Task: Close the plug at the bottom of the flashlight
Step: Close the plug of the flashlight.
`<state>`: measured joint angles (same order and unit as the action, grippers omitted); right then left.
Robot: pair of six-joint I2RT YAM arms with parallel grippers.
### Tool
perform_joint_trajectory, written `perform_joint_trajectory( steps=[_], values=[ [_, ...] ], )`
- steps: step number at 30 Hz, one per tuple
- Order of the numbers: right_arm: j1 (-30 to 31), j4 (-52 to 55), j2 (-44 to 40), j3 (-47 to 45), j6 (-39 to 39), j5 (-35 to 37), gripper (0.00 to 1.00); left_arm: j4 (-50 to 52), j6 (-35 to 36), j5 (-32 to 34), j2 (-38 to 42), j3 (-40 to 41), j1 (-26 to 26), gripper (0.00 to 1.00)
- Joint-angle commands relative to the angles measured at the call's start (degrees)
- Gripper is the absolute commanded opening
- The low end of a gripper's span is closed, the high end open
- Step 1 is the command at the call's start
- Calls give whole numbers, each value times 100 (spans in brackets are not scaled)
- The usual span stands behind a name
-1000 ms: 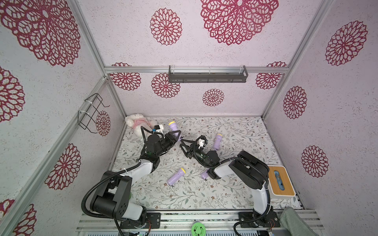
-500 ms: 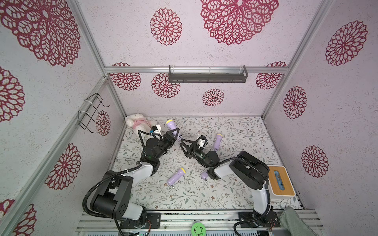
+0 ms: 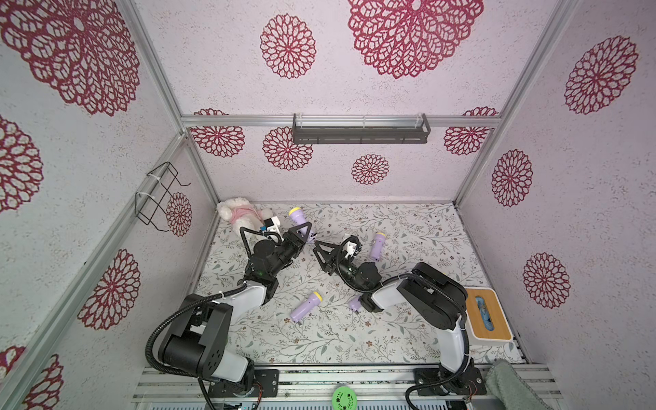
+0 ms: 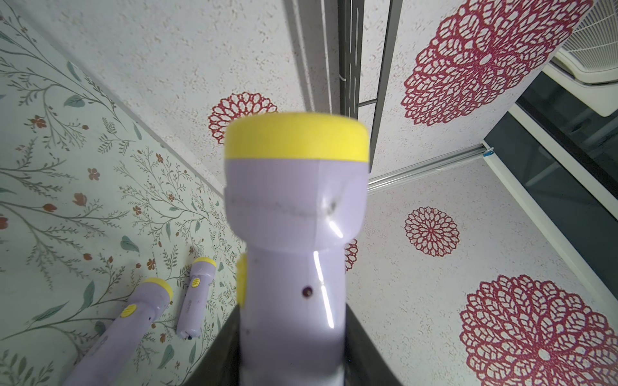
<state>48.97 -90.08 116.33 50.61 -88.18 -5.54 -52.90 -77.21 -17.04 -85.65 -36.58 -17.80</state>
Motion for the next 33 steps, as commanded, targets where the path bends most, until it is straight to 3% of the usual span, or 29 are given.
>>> perform_joint_trajectory(
  steps=[1, 33],
  values=[
    [36, -660, -330, 138, -24, 139, 59, -351, -128, -19, -77, 2, -8, 0],
    [67, -663, -207, 344, -278, 325, 50, -625, -321, -31, -207, 45, -10, 0]
  ],
)
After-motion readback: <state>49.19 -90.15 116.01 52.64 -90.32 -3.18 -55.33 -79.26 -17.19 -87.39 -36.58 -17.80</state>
